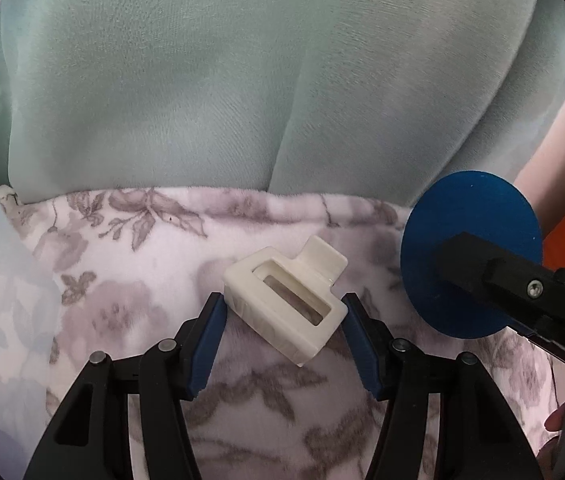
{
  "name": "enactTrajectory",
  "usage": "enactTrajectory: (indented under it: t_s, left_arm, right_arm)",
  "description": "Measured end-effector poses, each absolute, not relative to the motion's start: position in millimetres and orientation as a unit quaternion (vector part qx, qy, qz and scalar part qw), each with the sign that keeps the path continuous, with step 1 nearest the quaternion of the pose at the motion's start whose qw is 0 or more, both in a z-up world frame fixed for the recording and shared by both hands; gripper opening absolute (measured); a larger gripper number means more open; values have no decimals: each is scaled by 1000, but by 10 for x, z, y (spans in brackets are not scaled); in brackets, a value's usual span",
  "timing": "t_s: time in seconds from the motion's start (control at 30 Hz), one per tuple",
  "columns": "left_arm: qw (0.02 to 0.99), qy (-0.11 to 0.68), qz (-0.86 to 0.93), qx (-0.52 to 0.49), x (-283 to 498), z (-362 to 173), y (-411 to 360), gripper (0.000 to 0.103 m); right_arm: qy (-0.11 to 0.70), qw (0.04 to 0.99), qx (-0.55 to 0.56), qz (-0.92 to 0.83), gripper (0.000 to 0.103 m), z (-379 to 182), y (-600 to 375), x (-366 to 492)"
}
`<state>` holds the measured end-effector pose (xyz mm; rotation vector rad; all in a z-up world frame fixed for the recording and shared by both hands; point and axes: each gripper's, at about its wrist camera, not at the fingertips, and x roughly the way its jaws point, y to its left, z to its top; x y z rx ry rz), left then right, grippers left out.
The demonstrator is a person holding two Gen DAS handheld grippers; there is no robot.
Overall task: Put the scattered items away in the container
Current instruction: 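Lift and carry the white claw clip and blue ball over the clear box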
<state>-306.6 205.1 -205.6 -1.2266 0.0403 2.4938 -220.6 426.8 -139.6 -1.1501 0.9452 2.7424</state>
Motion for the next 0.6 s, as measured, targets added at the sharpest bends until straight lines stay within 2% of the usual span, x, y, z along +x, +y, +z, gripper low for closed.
enactTrajectory:
  t_s: [0.43, 0.6]
  left_arm:
    - [188, 31, 866, -463, -2606, -1962, 1793, 60]
    - [185, 33, 862, -471, -2157, -1814, 1778, 60]
  right_arm:
    - [329, 31, -382, 863, 82, -1270, 4138, -1503]
    - [345, 45, -378, 858, 82, -1161, 4065, -1206]
